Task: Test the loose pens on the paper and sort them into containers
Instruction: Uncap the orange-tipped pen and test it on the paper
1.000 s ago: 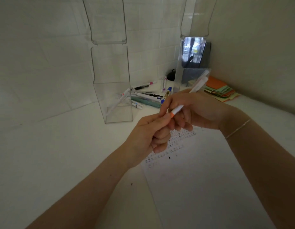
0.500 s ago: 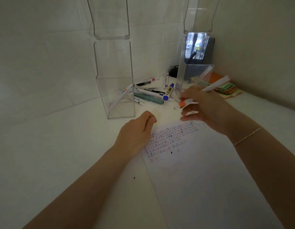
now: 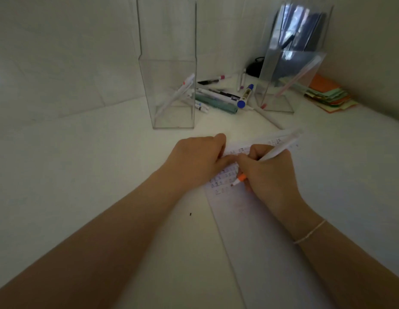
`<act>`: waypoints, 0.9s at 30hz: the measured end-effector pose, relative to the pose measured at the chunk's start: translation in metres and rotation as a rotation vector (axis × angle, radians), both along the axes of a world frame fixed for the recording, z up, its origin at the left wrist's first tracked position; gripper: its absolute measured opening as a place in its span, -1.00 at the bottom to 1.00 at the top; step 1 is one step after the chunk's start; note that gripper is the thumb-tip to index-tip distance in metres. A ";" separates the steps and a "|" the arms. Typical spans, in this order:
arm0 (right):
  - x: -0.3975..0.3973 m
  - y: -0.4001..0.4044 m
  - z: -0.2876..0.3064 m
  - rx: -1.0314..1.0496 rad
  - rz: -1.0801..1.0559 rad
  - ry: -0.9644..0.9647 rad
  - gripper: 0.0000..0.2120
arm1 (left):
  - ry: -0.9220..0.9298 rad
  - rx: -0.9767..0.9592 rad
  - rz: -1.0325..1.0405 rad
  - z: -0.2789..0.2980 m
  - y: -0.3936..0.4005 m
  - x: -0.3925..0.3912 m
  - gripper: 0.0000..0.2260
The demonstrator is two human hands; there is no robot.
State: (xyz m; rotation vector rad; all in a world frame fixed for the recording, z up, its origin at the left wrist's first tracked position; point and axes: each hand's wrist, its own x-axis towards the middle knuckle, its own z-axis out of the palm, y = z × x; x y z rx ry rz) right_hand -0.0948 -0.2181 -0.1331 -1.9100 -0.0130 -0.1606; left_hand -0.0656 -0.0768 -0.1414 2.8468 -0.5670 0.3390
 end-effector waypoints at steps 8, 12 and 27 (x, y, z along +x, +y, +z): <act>0.000 0.000 -0.002 -0.023 0.025 -0.014 -0.78 | -0.038 -0.002 -0.001 -0.005 0.000 0.003 -0.68; 0.001 0.002 -0.004 -0.084 -0.022 -0.104 -0.76 | -0.049 0.028 0.005 -0.007 0.000 0.004 -0.68; 0.001 -0.001 -0.005 -0.063 -0.002 -0.082 -0.78 | -0.058 0.012 0.014 -0.009 0.000 0.004 -0.66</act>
